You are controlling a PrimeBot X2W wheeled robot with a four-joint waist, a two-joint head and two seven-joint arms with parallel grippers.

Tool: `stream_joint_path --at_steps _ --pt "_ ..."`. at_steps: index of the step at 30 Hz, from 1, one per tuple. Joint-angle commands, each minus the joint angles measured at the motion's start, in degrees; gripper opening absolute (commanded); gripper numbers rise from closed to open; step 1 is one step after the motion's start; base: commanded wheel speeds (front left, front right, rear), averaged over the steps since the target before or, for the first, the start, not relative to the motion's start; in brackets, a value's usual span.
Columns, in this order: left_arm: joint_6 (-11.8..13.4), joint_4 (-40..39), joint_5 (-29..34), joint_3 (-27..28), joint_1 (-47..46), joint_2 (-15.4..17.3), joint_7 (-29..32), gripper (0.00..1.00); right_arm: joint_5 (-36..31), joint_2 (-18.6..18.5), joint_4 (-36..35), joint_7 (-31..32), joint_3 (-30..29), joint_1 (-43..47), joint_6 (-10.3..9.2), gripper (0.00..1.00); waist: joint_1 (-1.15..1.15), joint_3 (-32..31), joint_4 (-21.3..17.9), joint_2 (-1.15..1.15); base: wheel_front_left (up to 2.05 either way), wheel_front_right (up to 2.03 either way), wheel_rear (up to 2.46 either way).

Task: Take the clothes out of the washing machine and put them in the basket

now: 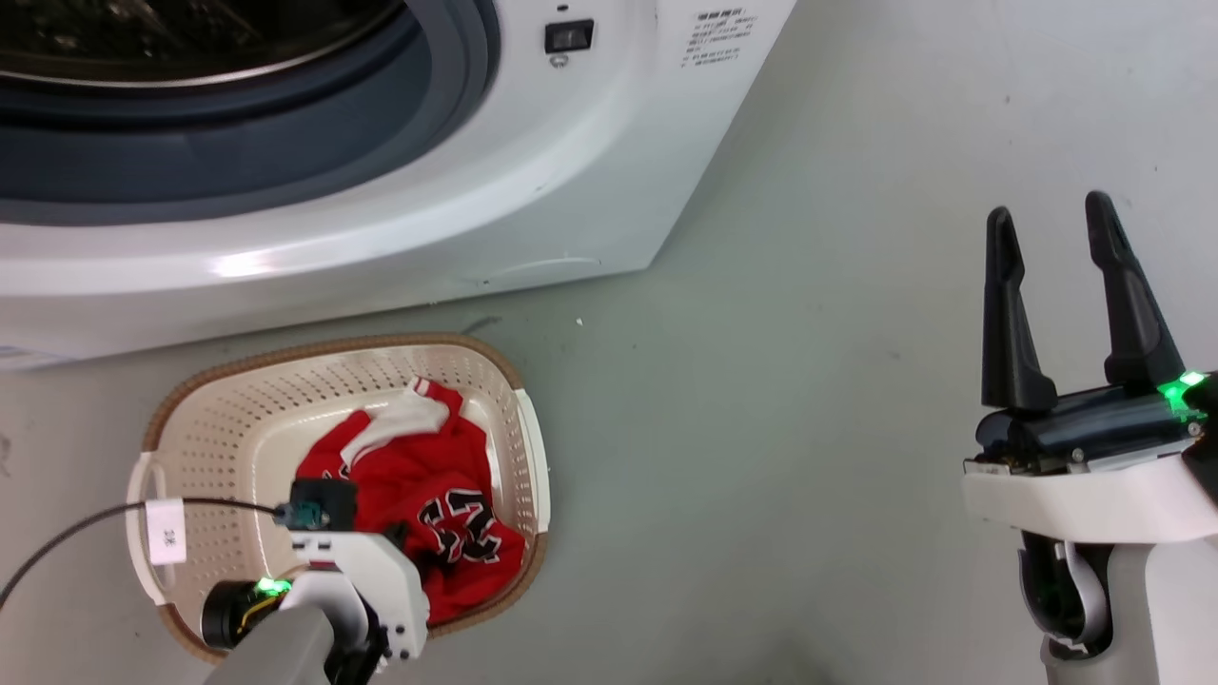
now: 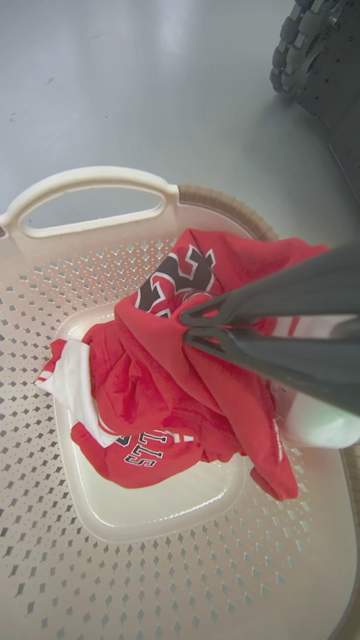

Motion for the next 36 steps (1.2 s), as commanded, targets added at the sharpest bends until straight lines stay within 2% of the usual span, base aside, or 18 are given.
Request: stream_joint_path --at_steps 1,5,10,17,25,26,27,36 --pt "-0.24 1.37 -0.92 0.48 -1.9 -0.72 -0.05 0.0 0.45 0.05 -0.32 -0.11 -0.08 -1.39 -0.04 1.0 -0.01 3.15 -0.58 0.0 0.0 0.0 0.0" --pt "-0.31 5.76 -1.89 1.49 -5.69 -1.07 0.33 0.0 0.67 0.05 -0.69 -0.11 0.01 -3.25 -0.04 1.0 -0.01 6.68 -0.79 0.0 0.0 0.0 0.0" --pt "1.33 9.65 -1.36 1.53 -10.0 -0.42 -0.47 0.0 0.76 0.05 -1.35 -0.11 0.3 -5.11 -0.04 1.0 -0.01 10.87 -1.36 0.0 0.0 0.0 0.0" --pt "4.15 11.65 1.1 -0.52 -14.67 1.67 -0.49 0.0 1.2 0.05 -1.8 -0.11 -0.58 -6.52 -0.04 1.0 -0.01 15.46 -1.57 0.0 0.0 0.0 0.0" --pt "5.75 12.33 3.33 -2.43 -16.72 3.4 -2.53 0.0 1.52 0.04 -1.71 -0.11 -0.36 -7.38 -0.04 1.0 -0.01 17.0 -1.93 0.0 0.0 0.0 0.0" --pt "5.94 12.39 3.38 -2.61 -16.57 3.34 -2.82 0.27 1.59 0.04 -1.6 -0.11 -0.29 -7.45 -0.04 1.0 -0.01 16.81 -1.98 0.0 0.0 0.0 0.0" --pt "6.05 12.41 3.7 -2.85 -16.37 3.14 -3.32 1.0 1.63 0.05 -1.47 -0.11 -0.33 -7.41 -0.04 1.0 -0.01 16.48 -1.95 0.0 0.0 0.0 0.0" --pt "5.05 12.45 3.81 -3.45 -13.13 1.61 -6.97 1.0 0.95 0.04 0.05 -0.11 -0.11 -4.56 -0.04 1.0 -0.01 9.52 -0.43 0.0 0.0 0.0 0.0"
